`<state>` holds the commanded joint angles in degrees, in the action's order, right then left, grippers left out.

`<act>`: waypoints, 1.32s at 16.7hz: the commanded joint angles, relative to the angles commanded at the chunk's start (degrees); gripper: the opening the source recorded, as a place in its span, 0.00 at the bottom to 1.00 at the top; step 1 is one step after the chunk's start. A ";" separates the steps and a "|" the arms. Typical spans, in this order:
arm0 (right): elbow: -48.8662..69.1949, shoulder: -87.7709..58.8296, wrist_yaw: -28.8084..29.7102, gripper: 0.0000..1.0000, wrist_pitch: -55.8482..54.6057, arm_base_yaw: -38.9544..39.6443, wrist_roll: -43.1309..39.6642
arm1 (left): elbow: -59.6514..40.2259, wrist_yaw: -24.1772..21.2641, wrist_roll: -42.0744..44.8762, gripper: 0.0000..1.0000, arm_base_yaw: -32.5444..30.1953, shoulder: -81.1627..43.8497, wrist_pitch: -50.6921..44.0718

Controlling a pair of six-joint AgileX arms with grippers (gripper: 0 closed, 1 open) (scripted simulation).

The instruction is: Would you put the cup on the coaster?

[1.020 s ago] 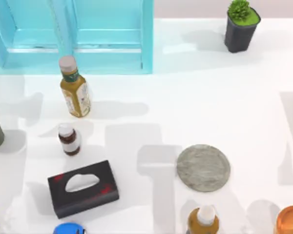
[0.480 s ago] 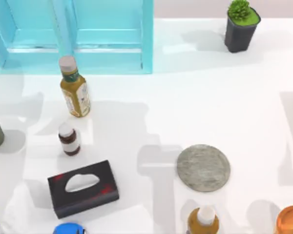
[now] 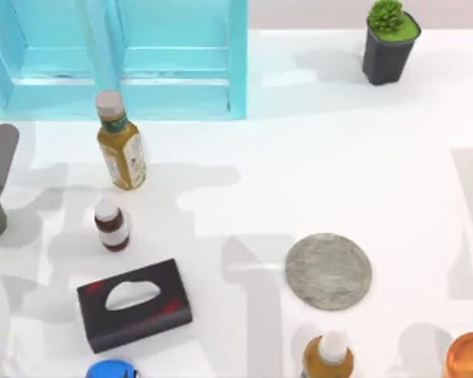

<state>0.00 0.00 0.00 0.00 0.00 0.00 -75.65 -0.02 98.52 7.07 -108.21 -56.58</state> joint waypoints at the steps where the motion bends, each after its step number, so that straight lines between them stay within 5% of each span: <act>1: 0.00 0.00 0.00 1.00 0.00 0.00 0.00 | 1.72 0.00 0.05 1.00 0.04 -0.64 2.43; 8: 0.00 0.00 0.00 1.00 0.00 0.00 0.00 | 5.16 -0.01 0.14 1.00 0.13 -1.95 6.21; 21: 0.00 0.00 0.00 1.00 0.00 0.00 0.00 | 5.16 -0.01 0.14 0.02 0.13 -1.95 6.21; 22: 0.00 0.00 0.00 1.00 0.00 0.00 0.00 | 5.16 -0.01 0.14 0.00 0.13 -1.95 6.21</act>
<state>0.00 0.00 0.00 0.00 0.00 0.00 -70.48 -0.02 98.66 7.20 -110.16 -50.36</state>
